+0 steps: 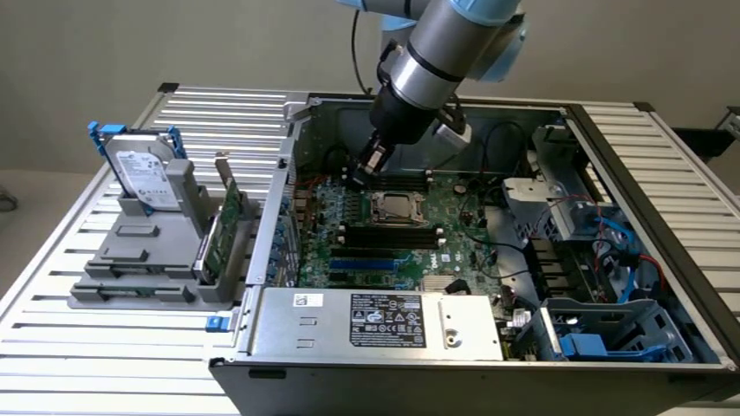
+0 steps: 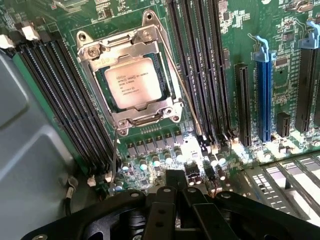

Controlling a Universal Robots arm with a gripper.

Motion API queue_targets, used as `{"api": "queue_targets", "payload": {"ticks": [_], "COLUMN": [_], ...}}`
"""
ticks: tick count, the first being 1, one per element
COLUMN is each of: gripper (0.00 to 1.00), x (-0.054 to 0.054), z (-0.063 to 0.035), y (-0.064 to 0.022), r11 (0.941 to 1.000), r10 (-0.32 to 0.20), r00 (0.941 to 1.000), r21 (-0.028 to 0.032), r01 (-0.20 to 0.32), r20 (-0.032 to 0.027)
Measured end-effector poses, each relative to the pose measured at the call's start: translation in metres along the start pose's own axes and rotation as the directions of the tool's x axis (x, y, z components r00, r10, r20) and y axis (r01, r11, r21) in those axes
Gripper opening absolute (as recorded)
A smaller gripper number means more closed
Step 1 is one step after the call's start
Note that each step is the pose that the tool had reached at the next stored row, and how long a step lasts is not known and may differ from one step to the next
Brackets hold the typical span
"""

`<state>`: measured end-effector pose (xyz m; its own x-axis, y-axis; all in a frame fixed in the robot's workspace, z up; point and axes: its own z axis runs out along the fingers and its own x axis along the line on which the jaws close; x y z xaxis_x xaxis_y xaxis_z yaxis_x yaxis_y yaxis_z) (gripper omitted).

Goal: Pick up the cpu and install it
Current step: 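Close the cpu cover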

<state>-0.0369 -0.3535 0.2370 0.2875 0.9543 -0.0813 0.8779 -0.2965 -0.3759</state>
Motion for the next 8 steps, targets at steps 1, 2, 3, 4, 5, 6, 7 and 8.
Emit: {"api": "queue_targets", "payload": {"ticks": [1,2,3,4,5,6,7,8], "gripper": [0.11,0.11,0.11,0.11,0.11,0.11,0.11,0.11], "x": [0.0,0.0,0.0,0.0,0.0,0.0,-0.0001,-0.0001], "z": [0.0,0.0,0.0,0.0,0.0,0.0,0.0,0.0], "y": [0.0,0.0001,0.0,0.0,0.0,-0.0001,-0.0001,-0.0002], "r11": [1.0,0.9998,0.9994,0.9989,0.9982,0.9972,0.996,0.9946], "r10": [0.009,0.021,0.033,0.047,0.061,0.075,0.089,0.103], "r00": [0.9999,0.9997,0.9993,0.9987,0.9978,0.9967,0.9953,0.9937], "r21": [-0.0025,-0.0029,-0.0018,-0.0004,0.0011,0.0028,0.0045,0.0063], "r01": [-0.009,-0.021,-0.033,-0.047,-0.061,-0.075,-0.089,-0.103], "r20": [-0.0047,-0.0102,-0.0152,-0.0205,-0.0262,-0.0319,-0.0373,-0.043]}}
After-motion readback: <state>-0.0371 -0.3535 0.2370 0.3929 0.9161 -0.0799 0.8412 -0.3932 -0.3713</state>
